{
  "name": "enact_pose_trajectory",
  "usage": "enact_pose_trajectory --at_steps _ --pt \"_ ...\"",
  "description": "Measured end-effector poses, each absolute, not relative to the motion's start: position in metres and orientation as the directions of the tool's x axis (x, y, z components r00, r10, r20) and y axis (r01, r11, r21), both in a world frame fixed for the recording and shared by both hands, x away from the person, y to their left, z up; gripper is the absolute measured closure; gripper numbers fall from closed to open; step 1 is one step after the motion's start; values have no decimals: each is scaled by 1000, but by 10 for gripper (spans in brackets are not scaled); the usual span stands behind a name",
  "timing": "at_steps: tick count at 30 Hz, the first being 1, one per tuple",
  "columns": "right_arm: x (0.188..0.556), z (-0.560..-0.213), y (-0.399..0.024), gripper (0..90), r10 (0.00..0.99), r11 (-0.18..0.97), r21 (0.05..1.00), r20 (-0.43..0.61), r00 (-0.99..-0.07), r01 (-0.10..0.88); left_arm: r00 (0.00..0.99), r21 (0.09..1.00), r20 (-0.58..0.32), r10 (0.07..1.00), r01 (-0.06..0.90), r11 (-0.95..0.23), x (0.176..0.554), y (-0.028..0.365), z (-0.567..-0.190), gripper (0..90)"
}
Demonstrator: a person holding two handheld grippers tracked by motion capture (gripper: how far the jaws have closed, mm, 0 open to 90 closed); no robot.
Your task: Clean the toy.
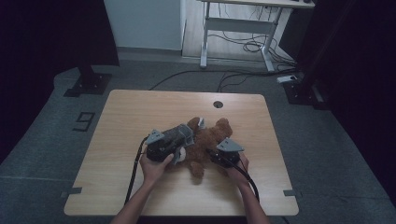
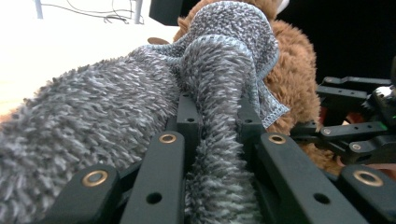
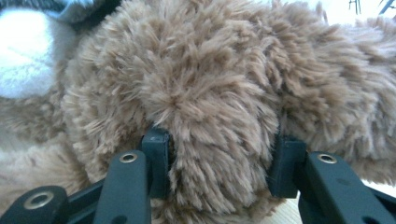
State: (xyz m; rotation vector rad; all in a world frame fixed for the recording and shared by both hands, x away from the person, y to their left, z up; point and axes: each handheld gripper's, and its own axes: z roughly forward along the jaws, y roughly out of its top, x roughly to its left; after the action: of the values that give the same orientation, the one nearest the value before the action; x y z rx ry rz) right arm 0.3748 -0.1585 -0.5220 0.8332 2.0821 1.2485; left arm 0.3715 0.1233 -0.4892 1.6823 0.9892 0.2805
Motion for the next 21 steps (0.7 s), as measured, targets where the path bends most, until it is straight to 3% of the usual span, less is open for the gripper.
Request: enact_pose_trajectory --at_steps 6,8,11,19,21 --pt "361 -529 -165 521 735 362 914 -157 -659 186 648 884 -310 695 465 -39 363 119 -467 772" --pt "350 -531 -164 504 718 402 902 -204 -666 158 677 893 -293 676 447 -61 359 108 -457 768" --pt "341 -535 -164 493 707 426 895 -236 -667 134 725 895 -268 634 431 -114 356 72 -445 762" --pt "335 -541 -166 496 707 423 897 -239 -666 127 730 876 -282 623 461 -144 375 25 -445 762" --pt "336 -541 -166 496 706 421 898 -235 -668 129 760 873 -249 600 444 -200 371 6 -446 762"
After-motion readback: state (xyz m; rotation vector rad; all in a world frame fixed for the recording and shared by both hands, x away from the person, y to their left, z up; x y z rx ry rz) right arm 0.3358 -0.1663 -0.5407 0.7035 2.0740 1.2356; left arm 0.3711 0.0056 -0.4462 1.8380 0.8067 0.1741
